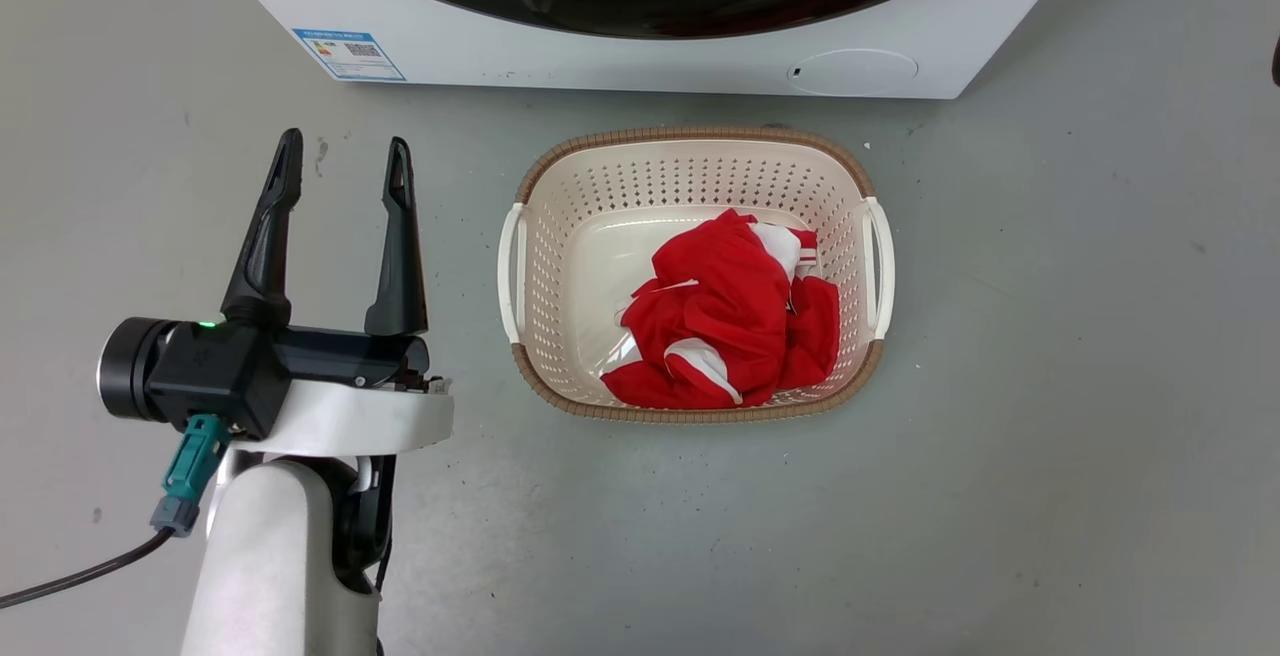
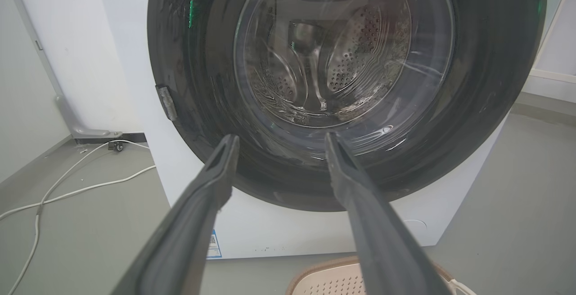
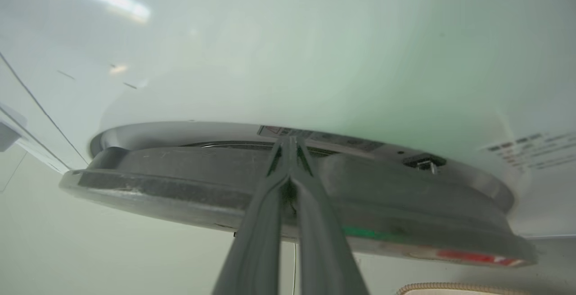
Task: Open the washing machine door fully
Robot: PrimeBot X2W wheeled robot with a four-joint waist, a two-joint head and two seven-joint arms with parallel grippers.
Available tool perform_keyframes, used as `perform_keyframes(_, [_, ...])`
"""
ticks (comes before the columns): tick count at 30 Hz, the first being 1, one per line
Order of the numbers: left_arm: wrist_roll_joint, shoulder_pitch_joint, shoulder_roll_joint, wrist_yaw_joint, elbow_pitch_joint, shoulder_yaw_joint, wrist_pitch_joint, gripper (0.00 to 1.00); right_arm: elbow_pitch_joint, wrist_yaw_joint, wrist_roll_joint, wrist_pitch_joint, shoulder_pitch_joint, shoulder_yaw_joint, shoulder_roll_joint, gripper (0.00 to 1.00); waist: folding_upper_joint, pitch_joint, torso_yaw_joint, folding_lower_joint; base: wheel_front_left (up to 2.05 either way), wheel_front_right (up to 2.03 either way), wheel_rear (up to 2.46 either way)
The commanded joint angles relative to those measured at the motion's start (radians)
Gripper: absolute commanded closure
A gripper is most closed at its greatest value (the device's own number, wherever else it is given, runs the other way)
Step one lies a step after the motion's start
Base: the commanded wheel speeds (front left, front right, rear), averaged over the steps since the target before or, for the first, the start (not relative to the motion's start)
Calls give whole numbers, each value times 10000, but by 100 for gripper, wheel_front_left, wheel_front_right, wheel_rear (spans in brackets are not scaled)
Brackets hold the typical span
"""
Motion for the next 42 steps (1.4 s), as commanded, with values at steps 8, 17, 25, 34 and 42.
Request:
perform_keyframes(8, [-41, -106, -4, -54, 15, -64, -26, 0, 41, 11, 423, 1171, -40, -188, 505, 100, 0, -47, -18, -1, 0, 0, 0])
perform_keyframes(17, [-68, -42, -4, -39, 102, -80, -26, 0, -518, 11, 665, 2352, 500, -216, 568, 100, 0, -251, -69, -1, 0, 0, 0])
perform_keyframes(25, [-48, 138, -3, -20, 230, -107, -26, 0, -1662, 11, 900, 3989, 1565, 82, 784, 100, 0, -663, -128, -1, 0, 0, 0])
perform_keyframes(34, [-110, 662, -4, 39, 513, -312, -26, 0, -2945, 11, 1043, 5179, 3383, 392, 1035, 100, 0, -1754, -110, -1, 0, 0, 0])
perform_keyframes(42, [-151, 1288, -4, 79, 686, -436, -26, 0, -4149, 11, 1253, 5859, 5169, 794, 1404, 100, 0, -2755, -15, -1, 0, 0, 0])
